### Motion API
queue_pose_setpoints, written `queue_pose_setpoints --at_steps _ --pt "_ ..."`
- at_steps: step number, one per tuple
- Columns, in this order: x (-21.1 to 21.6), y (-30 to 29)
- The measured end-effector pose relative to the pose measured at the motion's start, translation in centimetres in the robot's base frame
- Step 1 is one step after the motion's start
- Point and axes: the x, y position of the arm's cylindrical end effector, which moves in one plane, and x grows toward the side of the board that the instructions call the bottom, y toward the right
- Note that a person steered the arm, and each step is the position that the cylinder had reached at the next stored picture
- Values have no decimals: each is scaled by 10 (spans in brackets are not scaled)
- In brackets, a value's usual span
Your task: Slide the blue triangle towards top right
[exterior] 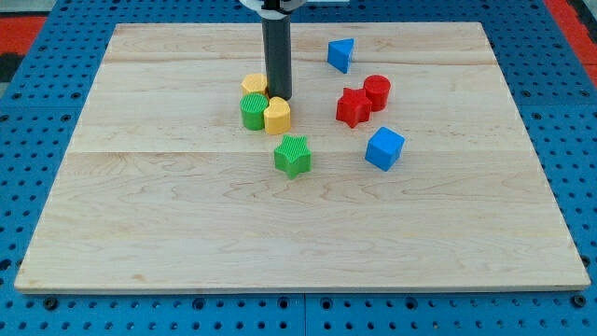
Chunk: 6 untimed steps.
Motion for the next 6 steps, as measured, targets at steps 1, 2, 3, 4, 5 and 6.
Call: queue_pose_setpoints --at_steps 1,2,3,4,5,6 --pt "-30 33" --pt "-32 53" --pt "-43 62" --pt "-90 72" --pt "-104 106" --pt "-104 146"
